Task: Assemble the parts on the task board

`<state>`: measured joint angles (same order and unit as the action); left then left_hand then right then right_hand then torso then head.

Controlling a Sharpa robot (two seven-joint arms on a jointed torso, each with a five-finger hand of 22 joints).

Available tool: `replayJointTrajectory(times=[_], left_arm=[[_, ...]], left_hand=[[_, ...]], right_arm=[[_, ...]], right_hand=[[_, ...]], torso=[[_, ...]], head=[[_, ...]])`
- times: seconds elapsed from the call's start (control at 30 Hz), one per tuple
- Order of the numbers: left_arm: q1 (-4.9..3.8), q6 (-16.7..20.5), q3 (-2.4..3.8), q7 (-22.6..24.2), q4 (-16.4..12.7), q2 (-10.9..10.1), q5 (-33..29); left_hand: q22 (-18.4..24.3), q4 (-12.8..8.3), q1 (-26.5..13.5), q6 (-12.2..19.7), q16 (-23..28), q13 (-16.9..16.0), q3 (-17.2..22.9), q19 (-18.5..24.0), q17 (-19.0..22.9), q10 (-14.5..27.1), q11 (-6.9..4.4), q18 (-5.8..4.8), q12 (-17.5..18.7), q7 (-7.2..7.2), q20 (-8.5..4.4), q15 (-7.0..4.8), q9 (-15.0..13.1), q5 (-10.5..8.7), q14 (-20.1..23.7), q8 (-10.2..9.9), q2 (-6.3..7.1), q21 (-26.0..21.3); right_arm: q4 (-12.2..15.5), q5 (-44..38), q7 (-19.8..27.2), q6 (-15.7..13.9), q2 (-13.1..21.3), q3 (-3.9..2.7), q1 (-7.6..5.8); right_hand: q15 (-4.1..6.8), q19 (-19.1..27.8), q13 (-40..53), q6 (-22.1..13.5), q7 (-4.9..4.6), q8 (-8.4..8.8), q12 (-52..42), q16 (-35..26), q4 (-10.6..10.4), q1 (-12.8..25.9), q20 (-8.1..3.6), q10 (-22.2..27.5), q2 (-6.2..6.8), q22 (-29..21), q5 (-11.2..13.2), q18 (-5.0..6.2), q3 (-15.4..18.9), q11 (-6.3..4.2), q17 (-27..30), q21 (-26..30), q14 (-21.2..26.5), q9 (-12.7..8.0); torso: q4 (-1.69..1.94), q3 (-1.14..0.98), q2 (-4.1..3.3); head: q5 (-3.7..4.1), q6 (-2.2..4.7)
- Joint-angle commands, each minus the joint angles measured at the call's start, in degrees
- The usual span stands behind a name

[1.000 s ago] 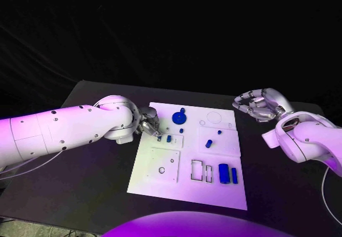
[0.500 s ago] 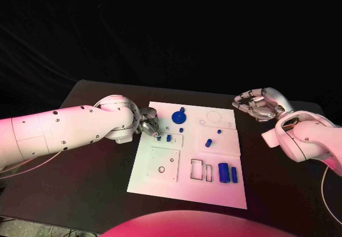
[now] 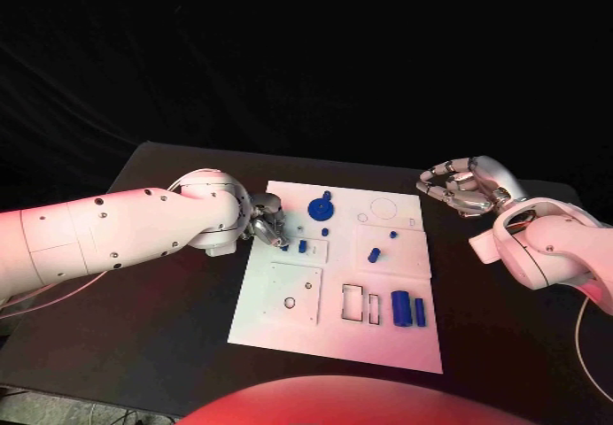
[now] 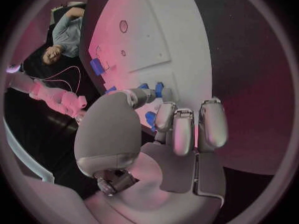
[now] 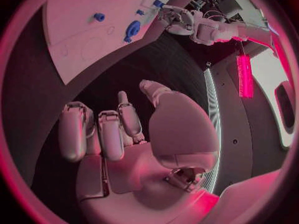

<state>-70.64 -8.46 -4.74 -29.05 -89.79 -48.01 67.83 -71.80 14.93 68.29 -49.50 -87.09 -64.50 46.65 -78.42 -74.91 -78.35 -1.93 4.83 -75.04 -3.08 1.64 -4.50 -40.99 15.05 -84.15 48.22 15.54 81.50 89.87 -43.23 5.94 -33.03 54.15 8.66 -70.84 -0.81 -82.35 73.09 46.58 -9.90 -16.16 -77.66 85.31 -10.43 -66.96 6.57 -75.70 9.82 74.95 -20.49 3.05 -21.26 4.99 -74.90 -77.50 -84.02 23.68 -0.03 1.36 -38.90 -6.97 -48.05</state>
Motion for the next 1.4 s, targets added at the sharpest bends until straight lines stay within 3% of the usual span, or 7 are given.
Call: replayJointTrajectory(times=[0.03, 0.57, 1.0, 1.4], left_arm=[[0.03, -1.44, -0.04, -0.19, -0.09, 0.05, 0.84], [0.03, -1.16, -0.06, -0.18, -0.03, 0.44, 0.23], [0.13, -2.39, -0.43, -0.20, 0.71, 1.22, -0.20], [0.14, -2.91, -0.46, -0.19, 1.18, 1.44, -0.23]], left_hand=[[-0.06, -8.58, -0.20, -0.49, -0.28, -0.03, 8.93, -0.23, -9.84, -0.57, 0.00, -0.71, -0.34, 0.84, 0.04, -0.40, -0.30, 0.32, -4.47, 0.16, -0.35, 0.26], [-0.04, -8.63, -0.44, -0.51, -0.28, -0.15, 9.19, -0.21, -9.84, -0.65, -0.02, -0.71, -0.41, 0.86, 0.01, -0.42, -0.30, 0.29, -4.47, 0.33, -0.39, 0.25], [-0.61, -8.15, -2.49, -1.21, -0.30, -1.03, 9.38, -0.52, -9.87, -1.35, -0.30, -0.83, -1.00, 1.33, -0.11, -0.58, -0.39, -0.12, -4.49, 1.52, -0.49, 0.50], [-0.70, -6.02, -6.03, -1.70, -0.31, -1.15, 6.51, -0.57, -9.90, -1.84, -0.93, -0.86, -1.11, 2.15, -0.53, -1.06, -0.01, -0.53, -4.52, 2.44, -0.28, 0.45]], right_arm=[[0.07, -0.21, 0.25, 0.78, -0.05, 0.00, 0.05], [0.17, -0.21, 0.20, 0.73, -0.02, 0.00, 0.05], [0.20, -0.21, 0.17, 0.71, 0.07, 0.00, 0.05], [0.20, -0.21, 0.24, 0.66, 0.13, 0.00, 0.05]], right_hand=[[0.26, 0.25, -0.02, -0.44, 0.16, -0.18, 0.16, -0.22, -0.19, -0.23, -0.02, 0.19, -0.44, 6.13, -0.19, 0.35, 0.14, -0.09, -2.28, 0.34, -2.98, 0.06], [0.26, 0.25, -0.02, -0.44, 0.16, -0.18, 0.16, -0.22, -0.19, -0.23, -0.02, 0.19, -0.44, 6.13, -0.19, 0.35, 0.14, -0.09, -2.28, 0.34, -2.98, 0.06], [0.28, 0.27, -0.14, -0.51, 0.18, -0.35, 0.23, -0.28, -0.42, -0.36, -0.05, 0.28, -0.54, 6.09, -0.34, 0.37, 0.38, -0.10, -2.20, 0.46, -2.97, 0.10], [0.28, 0.29, -0.15, -0.54, 0.17, -0.36, 0.24, -0.32, -0.46, -0.36, -0.05, 0.29, -0.54, 6.07, -0.34, 0.38, 0.43, -0.10, -2.12, 0.50, -2.95, 0.10]], torso=[[-0.06, 0.00, -0.03], [-0.06, -0.02, -0.03], [0.04, 0.02, 0.00], [0.03, 0.01, 0.01]], head=[[-0.06, -0.05], [0.09, -0.21], [0.44, -0.57], [0.49, -0.77]])
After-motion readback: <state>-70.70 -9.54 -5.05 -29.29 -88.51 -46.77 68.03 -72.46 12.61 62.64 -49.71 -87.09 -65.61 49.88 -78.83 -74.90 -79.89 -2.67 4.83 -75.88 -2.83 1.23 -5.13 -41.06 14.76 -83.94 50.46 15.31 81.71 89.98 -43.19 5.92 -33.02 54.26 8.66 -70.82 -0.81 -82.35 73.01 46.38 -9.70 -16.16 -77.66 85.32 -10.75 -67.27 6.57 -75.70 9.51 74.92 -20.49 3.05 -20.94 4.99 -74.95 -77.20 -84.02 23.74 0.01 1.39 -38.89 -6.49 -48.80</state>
